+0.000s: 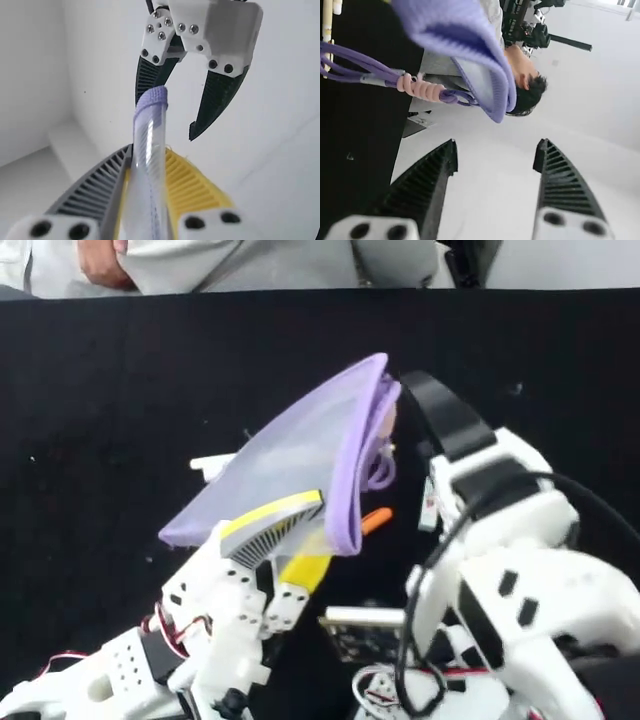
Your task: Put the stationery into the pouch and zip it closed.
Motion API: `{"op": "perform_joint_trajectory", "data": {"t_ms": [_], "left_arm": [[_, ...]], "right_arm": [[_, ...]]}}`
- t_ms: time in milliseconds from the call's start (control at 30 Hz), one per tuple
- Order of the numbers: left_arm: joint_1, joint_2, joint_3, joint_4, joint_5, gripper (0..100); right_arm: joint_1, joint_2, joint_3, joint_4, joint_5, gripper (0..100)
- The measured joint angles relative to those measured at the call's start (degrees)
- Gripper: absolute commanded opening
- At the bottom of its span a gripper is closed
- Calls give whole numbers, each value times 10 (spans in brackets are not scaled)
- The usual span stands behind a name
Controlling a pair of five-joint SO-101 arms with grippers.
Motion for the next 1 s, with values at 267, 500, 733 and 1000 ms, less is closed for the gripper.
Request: {"op": "perform_joint_trajectory", "data": {"t_ms": [267,500,733,1000], "left_arm": [[0,4,1,1,72,28],[1,6,1,2,91,29],[31,4,1,49,51,29],[90,4,1,75,37,28]], "right_arm": [[100,-39,45,0,4,250],[137,-127,171,-1,98,248],[139,-228,255,-104,146,250],[136,-257,288,-135,149,250]]}}
